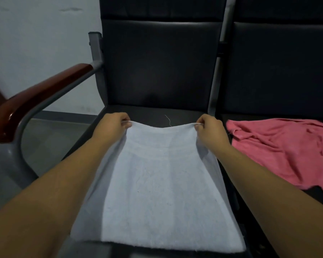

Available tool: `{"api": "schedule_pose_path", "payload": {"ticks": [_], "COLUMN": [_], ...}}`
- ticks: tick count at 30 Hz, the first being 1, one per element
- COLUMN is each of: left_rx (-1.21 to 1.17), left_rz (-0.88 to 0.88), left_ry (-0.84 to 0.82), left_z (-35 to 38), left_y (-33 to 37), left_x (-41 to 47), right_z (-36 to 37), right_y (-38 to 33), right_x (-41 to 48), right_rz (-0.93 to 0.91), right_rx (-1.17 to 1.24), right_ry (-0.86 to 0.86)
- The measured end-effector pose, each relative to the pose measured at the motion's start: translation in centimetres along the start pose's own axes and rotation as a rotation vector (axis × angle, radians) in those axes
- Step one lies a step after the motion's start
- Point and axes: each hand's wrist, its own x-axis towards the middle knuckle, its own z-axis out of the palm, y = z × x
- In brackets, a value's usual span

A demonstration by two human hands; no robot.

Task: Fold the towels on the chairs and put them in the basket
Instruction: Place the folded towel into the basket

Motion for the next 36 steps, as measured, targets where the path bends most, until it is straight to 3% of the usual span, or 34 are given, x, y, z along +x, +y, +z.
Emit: {"api": "schedule_pose_path", "payload": {"ticks": [3, 8, 16, 22, 26, 32, 36], "left_rx": [0.102, 0.3, 0.215, 0.351, 0.269, 0.212, 0.224], "left_rz": [-0.027, 0.047, 0.139, 0.149, 0.145, 0.13, 0.115], "left_ry": [-0.126, -0.21, -0.266, -0.273, -0.28, -0.294, -0.212], "left_z": [1.2, 4.2, 4.8, 4.6, 4.1, 0.7, -4.5], "left_y": [0.3, -1.5, -2.9, -2.7, -3.3, -2.8, -1.1], "left_x": [2.7, 4.4, 5.5, 5.5, 5.1, 3.5, 1.7], "right_z": [0.5, 2.7, 3.8, 3.6, 3.2, 0.8, -2.8], "right_y": [0.5, 3.2, 4.7, 4.0, 3.8, 1.9, -1.1], "right_x": [1.9, 3.4, 4.1, 4.2, 3.7, 2.4, 1.7], "right_rz": [0.031, 0.003, -0.03, 0.015, 0.007, -0.005, -0.024], "right_rx": [-0.06, -0.212, -0.204, -0.374, -0.398, -0.194, -0.109], "right_ry": [0.011, -0.109, -0.143, -0.151, -0.152, -0.114, -0.063]}}
